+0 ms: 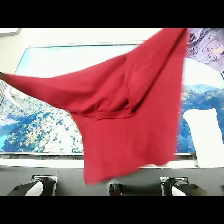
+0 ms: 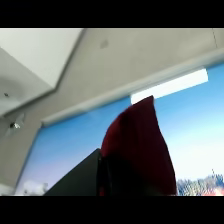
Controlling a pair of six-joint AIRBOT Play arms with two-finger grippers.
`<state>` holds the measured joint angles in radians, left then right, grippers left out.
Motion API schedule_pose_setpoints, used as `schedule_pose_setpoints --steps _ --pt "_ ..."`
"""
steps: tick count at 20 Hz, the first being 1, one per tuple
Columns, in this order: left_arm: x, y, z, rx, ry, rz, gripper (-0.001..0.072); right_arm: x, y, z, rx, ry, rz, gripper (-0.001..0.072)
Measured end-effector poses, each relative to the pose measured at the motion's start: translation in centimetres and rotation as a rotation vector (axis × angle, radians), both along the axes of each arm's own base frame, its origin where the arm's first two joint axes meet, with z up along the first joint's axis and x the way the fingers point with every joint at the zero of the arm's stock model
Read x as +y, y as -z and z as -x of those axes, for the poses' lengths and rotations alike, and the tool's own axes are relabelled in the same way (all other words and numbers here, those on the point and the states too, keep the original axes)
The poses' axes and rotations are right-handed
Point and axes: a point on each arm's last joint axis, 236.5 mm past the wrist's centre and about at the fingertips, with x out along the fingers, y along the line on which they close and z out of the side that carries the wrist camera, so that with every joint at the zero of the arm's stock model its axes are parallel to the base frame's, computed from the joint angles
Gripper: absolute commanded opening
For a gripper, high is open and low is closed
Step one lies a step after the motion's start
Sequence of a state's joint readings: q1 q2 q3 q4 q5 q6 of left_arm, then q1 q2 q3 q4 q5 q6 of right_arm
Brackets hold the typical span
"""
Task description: Fold the clothes and pants, and hang the long-sleeved shirts on hangers.
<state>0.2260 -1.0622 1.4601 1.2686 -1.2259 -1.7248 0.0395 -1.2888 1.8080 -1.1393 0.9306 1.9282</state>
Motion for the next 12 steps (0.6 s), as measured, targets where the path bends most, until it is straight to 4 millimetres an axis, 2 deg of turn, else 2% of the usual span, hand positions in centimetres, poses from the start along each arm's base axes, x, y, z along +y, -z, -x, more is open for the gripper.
schedule_pose_setpoints --steps 1,3,5,6,8,9,10,12 --pt "-0.2 4.2 -1.1 0.114 0.016 0.017 0.0013 1.0 5.1 -2.2 0.124 -0.022 0.000 0.0034" --pt "-0.9 10.7 -2.4 0.281 0.044 0.042 0.0013 3.6 15.3 -5.1 0.352 -0.074 -0.003 0.0034" --pt "-1.6 16.3 -2.9 0.422 0.070 0.058 0.0013 6.4 24.0 -6.1 0.531 -0.120 -0.006 0.0034" --pt "-1.9 18.4 -3.0 0.472 0.078 0.058 0.0013 7.6 27.4 -6.2 0.599 -0.138 -0.008 0.0035" --pt "-2.2 21.4 -3.1 0.539 0.089 0.054 0.0013 9.8 32.8 -5.7 0.709 -0.170 -0.019 0.0041" --pt "-2.4 22.3 -3.2 0.555 0.092 0.055 0.0013 10.5 34.5 -5.4 0.743 -0.181 -0.021 0.0086" --pt "-2.4 23.0 -3.3 0.566 0.092 0.051 0.0013 10.9 35.8 -5.2 0.769 -0.187 -0.021 0.0158" --pt "-2.3 23.8 -3.4 0.579 0.093 0.046 0.0014 11.3 36.9 -4.9 0.797 -0.192 -0.028 0.0337"
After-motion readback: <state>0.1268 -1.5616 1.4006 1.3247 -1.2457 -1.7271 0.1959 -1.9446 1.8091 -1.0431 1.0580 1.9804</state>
